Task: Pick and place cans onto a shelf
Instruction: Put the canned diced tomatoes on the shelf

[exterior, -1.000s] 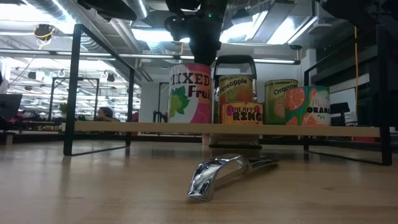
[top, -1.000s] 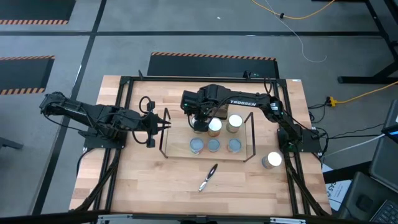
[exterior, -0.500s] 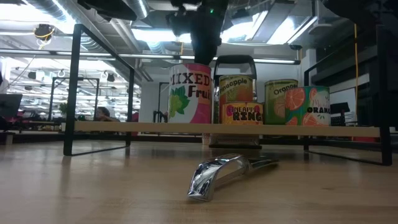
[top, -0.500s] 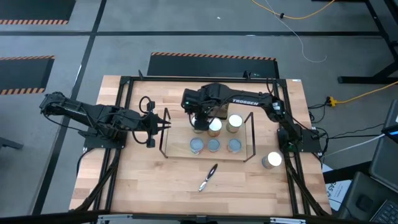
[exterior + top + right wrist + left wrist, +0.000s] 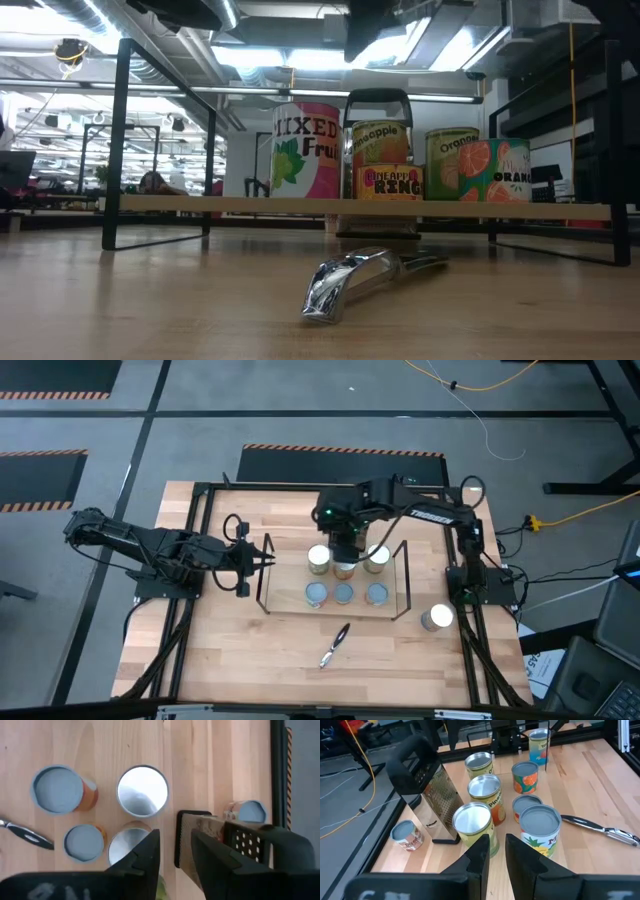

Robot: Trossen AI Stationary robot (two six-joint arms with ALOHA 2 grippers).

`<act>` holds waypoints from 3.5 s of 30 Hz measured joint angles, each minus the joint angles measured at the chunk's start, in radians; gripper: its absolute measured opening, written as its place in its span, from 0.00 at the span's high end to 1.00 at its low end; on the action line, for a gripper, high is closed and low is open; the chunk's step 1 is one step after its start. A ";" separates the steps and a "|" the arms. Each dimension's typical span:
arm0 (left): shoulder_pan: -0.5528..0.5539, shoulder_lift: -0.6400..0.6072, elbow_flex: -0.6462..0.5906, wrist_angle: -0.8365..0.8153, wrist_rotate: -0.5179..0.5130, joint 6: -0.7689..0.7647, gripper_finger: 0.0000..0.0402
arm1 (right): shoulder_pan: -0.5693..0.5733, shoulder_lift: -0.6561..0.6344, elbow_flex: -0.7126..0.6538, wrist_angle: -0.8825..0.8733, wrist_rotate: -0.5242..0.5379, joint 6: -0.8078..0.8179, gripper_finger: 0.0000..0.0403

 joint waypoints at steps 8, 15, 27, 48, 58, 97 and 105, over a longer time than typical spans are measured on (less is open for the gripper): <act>0.000 0.000 0.000 -0.002 -0.017 -0.001 0.86 | 0.000 -0.063 0.000 -0.049 0.017 0.002 0.71; 0.000 0.000 0.000 -0.002 -0.021 -0.001 0.86 | -0.001 -0.116 -0.001 -0.068 0.063 0.004 0.71; 0.000 0.000 0.000 -0.009 -0.021 -0.001 0.86 | -0.011 -0.197 -0.002 -0.121 0.157 0.110 0.71; 0.000 0.000 0.000 -0.009 -0.020 -0.002 0.86 | -0.001 -0.800 -0.756 0.340 0.323 0.050 0.71; 0.000 0.000 0.000 -0.009 -0.020 -0.013 0.86 | -0.358 -0.935 -1.102 0.806 0.085 -0.099 0.71; 0.000 0.000 0.000 -0.009 -0.021 -0.083 0.86 | -0.732 -0.242 -1.185 1.561 -0.440 0.090 0.71; 0.000 0.000 0.000 -0.009 -0.021 -0.082 0.86 | -0.732 -0.175 -1.184 1.612 -0.464 0.139 0.71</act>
